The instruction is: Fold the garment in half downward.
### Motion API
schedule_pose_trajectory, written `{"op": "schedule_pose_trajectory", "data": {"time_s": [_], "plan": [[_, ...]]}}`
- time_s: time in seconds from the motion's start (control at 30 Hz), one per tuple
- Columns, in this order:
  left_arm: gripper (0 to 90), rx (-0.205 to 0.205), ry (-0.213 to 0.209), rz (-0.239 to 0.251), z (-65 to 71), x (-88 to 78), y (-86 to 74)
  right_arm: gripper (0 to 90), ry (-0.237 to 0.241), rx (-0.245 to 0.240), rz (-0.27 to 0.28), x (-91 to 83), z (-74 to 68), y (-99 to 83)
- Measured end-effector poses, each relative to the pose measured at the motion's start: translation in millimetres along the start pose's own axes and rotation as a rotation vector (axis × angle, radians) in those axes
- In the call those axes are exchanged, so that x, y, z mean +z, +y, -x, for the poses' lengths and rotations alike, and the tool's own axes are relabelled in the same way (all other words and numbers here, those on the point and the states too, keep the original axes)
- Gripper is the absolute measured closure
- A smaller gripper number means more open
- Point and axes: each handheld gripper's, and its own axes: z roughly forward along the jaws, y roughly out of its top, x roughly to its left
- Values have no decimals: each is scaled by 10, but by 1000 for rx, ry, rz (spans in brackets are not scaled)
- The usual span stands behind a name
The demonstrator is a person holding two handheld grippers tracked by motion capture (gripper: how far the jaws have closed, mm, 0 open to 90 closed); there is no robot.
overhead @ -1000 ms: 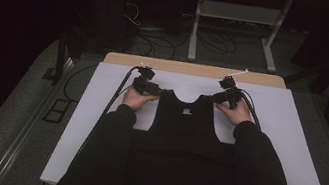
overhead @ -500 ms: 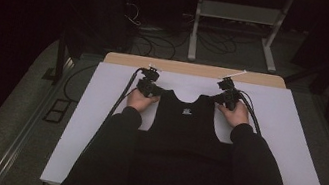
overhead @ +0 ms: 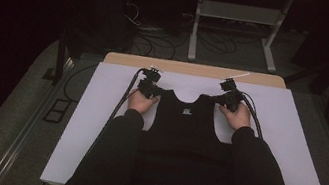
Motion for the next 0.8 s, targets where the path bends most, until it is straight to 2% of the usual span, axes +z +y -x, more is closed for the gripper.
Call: {"op": "schedule_pose_trajectory", "data": {"time_s": [0.23, 0.43, 0.6, 0.7, 0.8], "plan": [[883, 23, -8, 26, 71, -147, 11, 851, 1, -18, 22, -166, -44, -5], [883, 16, -20, 70, 107, -354, -65, 851, 28, 0, 70, -302, -41, -69], [882, -10, -40, 121, 123, -528, -151, 851, 55, 11, 119, -426, -76, -138], [882, -27, -65, 156, 145, -625, -218, 851, 61, 1, 145, -516, -131, -191], [882, -13, -68, 163, 168, -693, -265, 851, 64, -12, 156, -590, -183, -229]]}}
